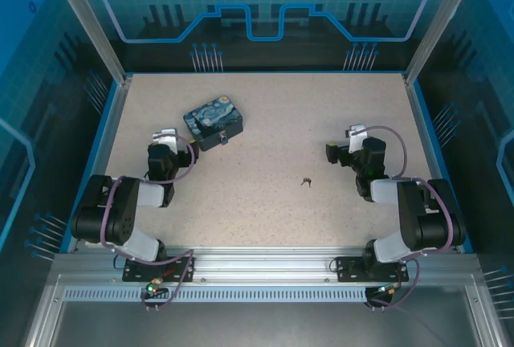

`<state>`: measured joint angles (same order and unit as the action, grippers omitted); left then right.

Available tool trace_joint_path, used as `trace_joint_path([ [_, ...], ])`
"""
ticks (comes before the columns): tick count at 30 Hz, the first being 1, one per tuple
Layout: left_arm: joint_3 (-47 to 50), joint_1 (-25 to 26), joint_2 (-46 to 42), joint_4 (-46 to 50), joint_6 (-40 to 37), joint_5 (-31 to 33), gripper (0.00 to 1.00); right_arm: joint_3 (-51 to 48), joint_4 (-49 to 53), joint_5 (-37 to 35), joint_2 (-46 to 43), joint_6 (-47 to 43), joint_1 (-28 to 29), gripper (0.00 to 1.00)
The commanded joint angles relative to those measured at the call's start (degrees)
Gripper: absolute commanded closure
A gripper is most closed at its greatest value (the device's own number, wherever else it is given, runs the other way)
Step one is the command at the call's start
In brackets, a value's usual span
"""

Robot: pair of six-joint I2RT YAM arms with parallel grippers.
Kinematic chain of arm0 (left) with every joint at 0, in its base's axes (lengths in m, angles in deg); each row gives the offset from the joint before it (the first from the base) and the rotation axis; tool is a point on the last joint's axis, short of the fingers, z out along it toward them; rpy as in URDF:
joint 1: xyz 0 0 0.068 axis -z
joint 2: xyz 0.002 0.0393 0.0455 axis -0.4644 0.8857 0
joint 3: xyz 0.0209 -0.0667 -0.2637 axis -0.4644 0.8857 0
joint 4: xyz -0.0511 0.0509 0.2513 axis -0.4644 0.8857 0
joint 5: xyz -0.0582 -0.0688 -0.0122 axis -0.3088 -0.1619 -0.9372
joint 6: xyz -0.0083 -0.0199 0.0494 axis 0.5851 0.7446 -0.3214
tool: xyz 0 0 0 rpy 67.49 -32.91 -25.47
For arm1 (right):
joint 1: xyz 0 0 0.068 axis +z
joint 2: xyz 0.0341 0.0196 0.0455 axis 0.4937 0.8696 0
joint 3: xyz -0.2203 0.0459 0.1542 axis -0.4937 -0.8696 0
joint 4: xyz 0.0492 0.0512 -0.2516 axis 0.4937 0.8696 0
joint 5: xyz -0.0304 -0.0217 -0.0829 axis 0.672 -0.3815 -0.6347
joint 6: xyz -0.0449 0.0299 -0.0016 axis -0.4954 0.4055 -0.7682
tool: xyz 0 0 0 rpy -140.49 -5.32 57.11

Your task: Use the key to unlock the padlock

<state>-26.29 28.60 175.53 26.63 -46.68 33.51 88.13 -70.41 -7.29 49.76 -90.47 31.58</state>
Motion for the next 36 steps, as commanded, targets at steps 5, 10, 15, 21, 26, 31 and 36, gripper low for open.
trace_joint_path([
  [5, -1.11, 0.3, 0.7, -1.97, 1.0, 0.47, 0.01, 1.24, -1.3, -0.21, 0.61, 0.68, 0.97, 0.0],
  [10, -1.41, 0.04, 0.68, -1.51, 1.48, 0.31, 0.01, 1.26, -1.24, -0.1, 0.62, 0.73, 0.87, 0.0],
  [15, -1.36, 0.04, 0.64, -1.48, 1.48, 0.37, 0.01, 1.26, -1.34, 2.07, 0.53, 1.29, -0.35, 0.0],
  [21, -1.17, 0.04, 0.65, -1.85, 1.39, 0.35, 0.01, 1.0, -1.5, 2.16, 0.44, 1.23, -0.41, 0.0],
  [26, -0.36, 0.03, -0.28, -2.7, 1.85, 1.76, 0.01, 0.9, -0.59, 0.55, -1.34, 1.8, -0.26, 0.0],
  [31, 0.06, 0.17, -9.39, 4.57, 3.45, 6.98, 0.01, 5.94, 16.84, -2.57, -12.29, 5.07, 0.13, 0.0],
  [36, -4.28, 0.13, -19.01, 20.71, 10.63, 12.22, 0.01, 12.81, 35.92, -4.48, -18.87, 29.63, -2.05, 0.0],
])
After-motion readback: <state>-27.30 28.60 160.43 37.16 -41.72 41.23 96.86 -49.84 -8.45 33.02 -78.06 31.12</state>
